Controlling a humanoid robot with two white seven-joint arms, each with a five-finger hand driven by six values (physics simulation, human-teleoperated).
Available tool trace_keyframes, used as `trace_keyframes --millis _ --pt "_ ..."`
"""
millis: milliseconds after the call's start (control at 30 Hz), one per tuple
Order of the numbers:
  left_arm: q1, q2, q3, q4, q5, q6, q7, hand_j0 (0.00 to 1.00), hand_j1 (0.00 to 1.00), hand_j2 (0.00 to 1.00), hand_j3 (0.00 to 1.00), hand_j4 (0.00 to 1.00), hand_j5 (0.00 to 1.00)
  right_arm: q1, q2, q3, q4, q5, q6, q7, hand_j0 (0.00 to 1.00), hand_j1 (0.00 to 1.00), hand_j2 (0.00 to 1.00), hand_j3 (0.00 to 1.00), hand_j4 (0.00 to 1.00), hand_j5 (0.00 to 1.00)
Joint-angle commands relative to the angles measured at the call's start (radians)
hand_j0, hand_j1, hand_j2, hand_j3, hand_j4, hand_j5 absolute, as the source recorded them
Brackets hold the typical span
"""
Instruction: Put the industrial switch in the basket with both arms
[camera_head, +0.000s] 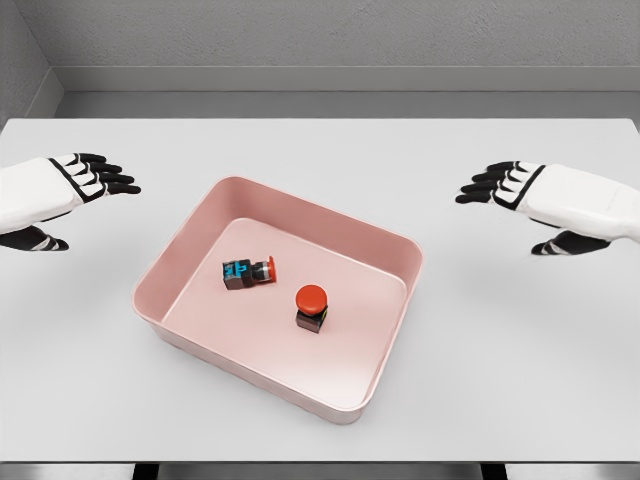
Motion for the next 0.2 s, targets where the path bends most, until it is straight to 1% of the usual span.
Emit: trace_keyframes --millis 0,167 --pt "0.0 0.001 0.0 0.0 0.006 0.002 0.001 1.0 1.0 1.0 1.0 1.0 1.0 0.0 -0.008 -0.021 -0.003 -0.007 0.003 -0.001 1.0 1.0 1.0 1.0 1.0 1.0" --pt "0.0 0.001 -0.001 -0.002 0.006 0.002 0.001 1.0 1.0 1.0 1.0 1.0 1.0 0.002 -0.008 -0.013 -0.006 -0.007 0.003 -0.001 1.0 1.0 1.0 1.0 1.0 1.0"
